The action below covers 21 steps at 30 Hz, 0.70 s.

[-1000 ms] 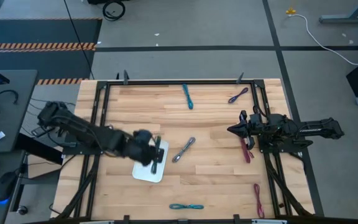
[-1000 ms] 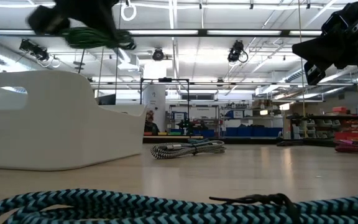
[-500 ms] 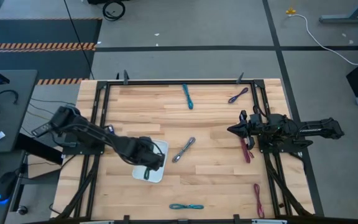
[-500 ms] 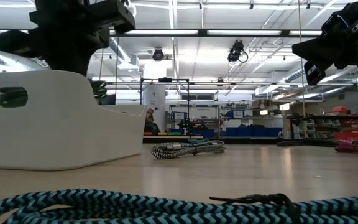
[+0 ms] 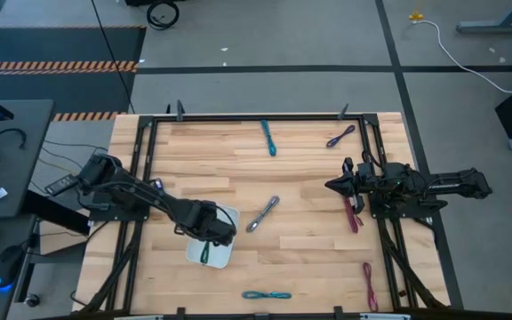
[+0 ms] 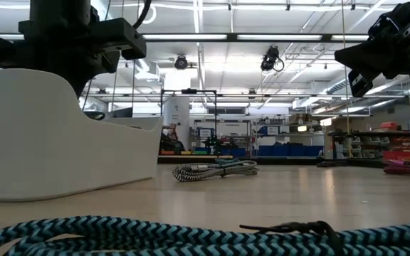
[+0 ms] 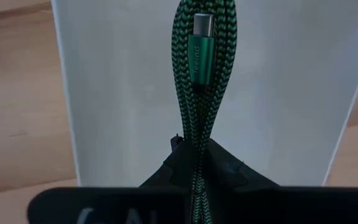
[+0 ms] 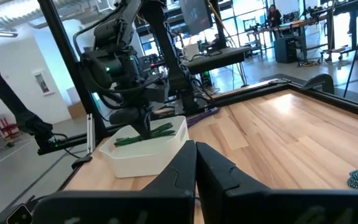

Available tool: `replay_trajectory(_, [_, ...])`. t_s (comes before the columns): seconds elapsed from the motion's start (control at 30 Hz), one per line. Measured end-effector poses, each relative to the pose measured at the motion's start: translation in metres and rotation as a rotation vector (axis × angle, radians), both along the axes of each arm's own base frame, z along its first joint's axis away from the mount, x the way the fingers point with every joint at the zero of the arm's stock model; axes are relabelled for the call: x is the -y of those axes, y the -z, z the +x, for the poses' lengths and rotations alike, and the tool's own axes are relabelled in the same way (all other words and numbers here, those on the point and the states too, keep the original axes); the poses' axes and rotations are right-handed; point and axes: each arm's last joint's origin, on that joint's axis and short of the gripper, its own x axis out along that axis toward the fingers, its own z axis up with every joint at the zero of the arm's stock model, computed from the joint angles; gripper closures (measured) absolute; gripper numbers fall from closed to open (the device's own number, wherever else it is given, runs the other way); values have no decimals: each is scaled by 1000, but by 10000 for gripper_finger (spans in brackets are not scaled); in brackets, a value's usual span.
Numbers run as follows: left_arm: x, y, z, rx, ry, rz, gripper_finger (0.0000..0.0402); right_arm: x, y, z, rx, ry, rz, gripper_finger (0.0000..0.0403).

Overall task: Pick and place USB-C Cables
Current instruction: Put the green charger cable into the white bin, then move the white bin to the bottom left of the table

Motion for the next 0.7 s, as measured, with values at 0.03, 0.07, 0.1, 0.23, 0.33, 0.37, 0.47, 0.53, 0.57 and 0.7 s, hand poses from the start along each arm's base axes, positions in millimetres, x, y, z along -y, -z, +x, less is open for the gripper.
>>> replay_trajectory(0.03, [0,0,0,0,1,0,377,0,0,0,0,0,0,392])
replay_trajectory(0.07, [0,0,0,-3,2,1,375,0,0,0,1,-1,0,392])
replay_trajectory(0.1, [0,0,-1,-9,4,4,372,0,0,0,0,0,0,392])
replay_trajectory(0.23, [-1,3,-2,-36,26,24,351,0,0,0,0,0,0,392])
replay_trajectory(0.33, [-1,5,-2,-48,46,31,322,0,0,0,0,0,0,392])
replay_trajectory(0.37, [-1,6,-1,-47,45,30,310,0,0,0,0,0,0,392])
replay_trajectory(0.47, [-1,7,-2,-60,46,34,270,0,0,0,-1,0,0,392])
replay_trajectory(0.53, [-1,5,-2,-59,46,9,246,0,0,0,3,-1,0,392])
replay_trajectory(0.57, [-2,1,-3,-56,46,-6,235,0,0,0,2,0,0,392])
replay_trajectory(0.7, [-3,-38,0,69,41,-25,208,0,0,0,0,0,0,392])
